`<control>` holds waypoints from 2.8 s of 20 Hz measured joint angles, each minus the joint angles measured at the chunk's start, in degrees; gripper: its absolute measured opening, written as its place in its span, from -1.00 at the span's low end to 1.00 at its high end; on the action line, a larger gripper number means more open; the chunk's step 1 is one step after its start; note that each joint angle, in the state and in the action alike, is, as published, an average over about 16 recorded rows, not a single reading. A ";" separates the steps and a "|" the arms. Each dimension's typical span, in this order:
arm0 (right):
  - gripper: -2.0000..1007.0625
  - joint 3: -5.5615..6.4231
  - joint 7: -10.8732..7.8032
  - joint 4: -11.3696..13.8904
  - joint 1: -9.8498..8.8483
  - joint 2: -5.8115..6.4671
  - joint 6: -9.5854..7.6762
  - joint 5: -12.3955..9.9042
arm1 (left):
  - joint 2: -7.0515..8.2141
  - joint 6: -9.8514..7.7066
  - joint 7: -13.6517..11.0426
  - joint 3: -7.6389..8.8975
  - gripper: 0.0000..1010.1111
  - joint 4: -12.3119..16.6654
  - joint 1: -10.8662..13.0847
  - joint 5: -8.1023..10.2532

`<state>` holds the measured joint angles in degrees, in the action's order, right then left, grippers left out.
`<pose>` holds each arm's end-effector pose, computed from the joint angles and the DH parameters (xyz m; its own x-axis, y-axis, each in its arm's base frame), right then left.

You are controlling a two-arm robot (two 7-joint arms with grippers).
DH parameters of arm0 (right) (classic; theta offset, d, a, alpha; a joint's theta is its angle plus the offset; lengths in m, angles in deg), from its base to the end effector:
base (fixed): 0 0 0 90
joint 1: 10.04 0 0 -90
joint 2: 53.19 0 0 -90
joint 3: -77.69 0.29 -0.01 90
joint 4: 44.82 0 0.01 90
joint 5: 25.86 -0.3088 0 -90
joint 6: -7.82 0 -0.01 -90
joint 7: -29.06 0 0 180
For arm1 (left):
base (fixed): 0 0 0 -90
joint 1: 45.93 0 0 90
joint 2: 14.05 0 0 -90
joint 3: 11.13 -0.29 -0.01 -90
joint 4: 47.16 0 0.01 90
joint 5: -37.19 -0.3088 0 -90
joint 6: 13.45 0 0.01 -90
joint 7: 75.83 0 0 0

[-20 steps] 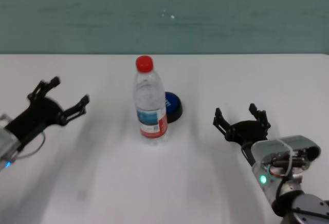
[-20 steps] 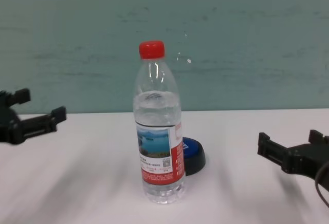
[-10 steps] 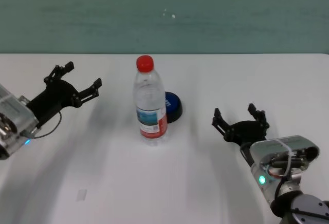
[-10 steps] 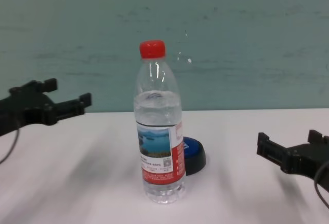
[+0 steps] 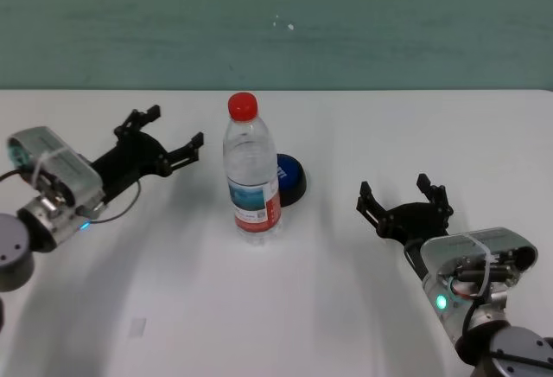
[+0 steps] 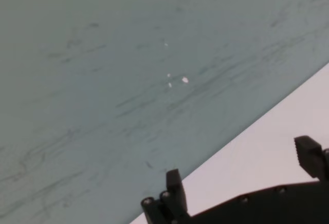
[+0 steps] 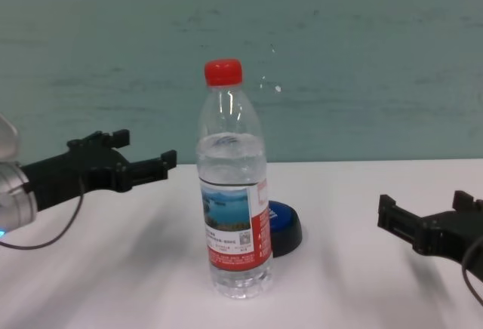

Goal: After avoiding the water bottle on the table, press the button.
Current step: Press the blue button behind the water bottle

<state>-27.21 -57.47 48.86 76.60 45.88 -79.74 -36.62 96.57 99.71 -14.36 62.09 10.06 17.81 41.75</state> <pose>0.3002 0.0394 -0.3070 0.2028 -0.9779 -0.0507 0.9792 0.2028 0.0058 0.4412 0.0908 -0.3010 0.5464 0.7302 0.4103 -0.7995 0.6007 -0.0044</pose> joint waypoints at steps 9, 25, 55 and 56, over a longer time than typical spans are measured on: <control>0.99 0.00 0.00 0.00 0.00 0.00 0.00 0.00 | -3.15 0.49 -0.17 -2.58 0.98 -6.45 -4.46 -0.87; 0.99 0.00 0.00 0.00 0.00 0.00 0.00 0.00 | -4.94 0.08 1.26 -3.80 0.98 -8.97 -5.83 -1.72; 0.99 0.00 0.00 0.00 0.00 0.00 0.00 0.00 | 1.77 -14.36 16.58 8.08 0.98 29.19 22.11 -5.82; 0.99 0.00 0.00 0.00 0.00 0.00 0.00 0.00 | 1.80 -14.61 16.44 8.25 0.98 30.65 23.33 -5.86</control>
<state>-27.21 -57.47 48.86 76.60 45.88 -79.74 -36.62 98.38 85.10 2.08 70.34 40.71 41.14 35.89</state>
